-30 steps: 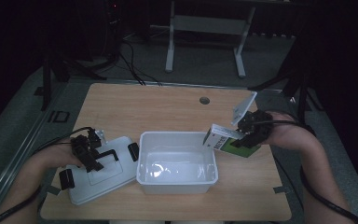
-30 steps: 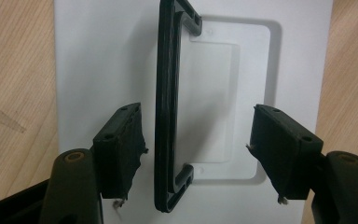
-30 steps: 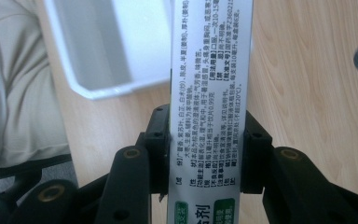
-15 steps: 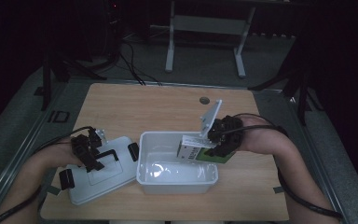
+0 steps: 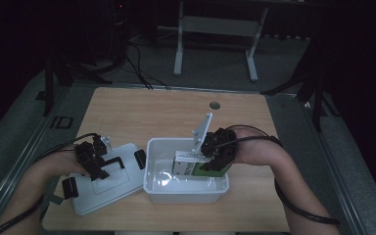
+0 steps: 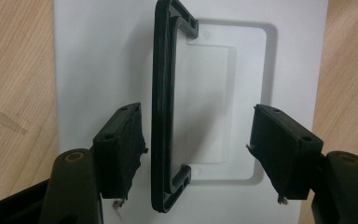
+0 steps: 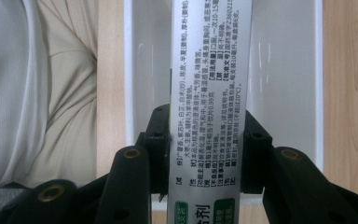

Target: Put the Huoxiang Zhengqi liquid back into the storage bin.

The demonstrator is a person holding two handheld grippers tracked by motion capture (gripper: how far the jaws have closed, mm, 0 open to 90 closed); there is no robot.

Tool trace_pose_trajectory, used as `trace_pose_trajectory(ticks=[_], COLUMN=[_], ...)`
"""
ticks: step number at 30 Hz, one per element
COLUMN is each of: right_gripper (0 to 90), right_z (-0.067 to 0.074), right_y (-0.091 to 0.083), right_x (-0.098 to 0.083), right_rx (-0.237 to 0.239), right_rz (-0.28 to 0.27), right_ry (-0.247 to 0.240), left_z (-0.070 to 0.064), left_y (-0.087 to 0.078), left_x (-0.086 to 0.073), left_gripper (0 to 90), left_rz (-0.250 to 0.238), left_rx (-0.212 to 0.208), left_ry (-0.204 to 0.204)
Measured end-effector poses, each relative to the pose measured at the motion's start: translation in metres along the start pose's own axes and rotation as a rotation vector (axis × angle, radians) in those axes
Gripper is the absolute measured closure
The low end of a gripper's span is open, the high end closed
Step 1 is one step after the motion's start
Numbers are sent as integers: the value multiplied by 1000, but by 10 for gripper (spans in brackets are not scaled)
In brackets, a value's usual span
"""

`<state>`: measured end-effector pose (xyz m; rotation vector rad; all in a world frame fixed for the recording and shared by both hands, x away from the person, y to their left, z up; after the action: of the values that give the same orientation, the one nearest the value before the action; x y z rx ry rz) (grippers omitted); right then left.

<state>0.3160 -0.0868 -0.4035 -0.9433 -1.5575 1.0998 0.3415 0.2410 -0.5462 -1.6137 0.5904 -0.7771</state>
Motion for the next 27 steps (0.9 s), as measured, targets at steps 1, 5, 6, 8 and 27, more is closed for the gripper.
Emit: trace_pose_trajectory(ticks=[1, 5, 6, 8, 27], right_gripper=[635, 634, 634, 634, 633], right_z=[0, 0, 0, 1, -2], right_y=[0, 11, 13, 17, 58], right_x=[0, 1, 1, 1, -9], right_rx=[0, 21, 27, 36, 69], right_rz=[0, 6, 2, 3, 45], right_ry=[0, -2, 1, -1, 5], left_z=[0, 1, 1, 1, 1], left_y=[0, 0, 0, 1, 2], left_x=[0, 0, -1, -1, -1], left_gripper=[347, 347, 347, 347, 348], left_rz=[0, -2, -2, 1, 3], left_rx=[0, 2, 2, 0, 0], left_ry=[0, 2, 3, -1, 3])
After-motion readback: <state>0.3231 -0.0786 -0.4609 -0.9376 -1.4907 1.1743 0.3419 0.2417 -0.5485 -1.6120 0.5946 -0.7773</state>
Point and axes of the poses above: each handheld gripper's, and its own axes: y roughly forward along the jaws, x roughly out of its top, z roughly to its left, the point moved 8 cm from there along y, roughly forward along the jaws, and after that the axes turned 9 degrees about -y, right-handed, at the moved point
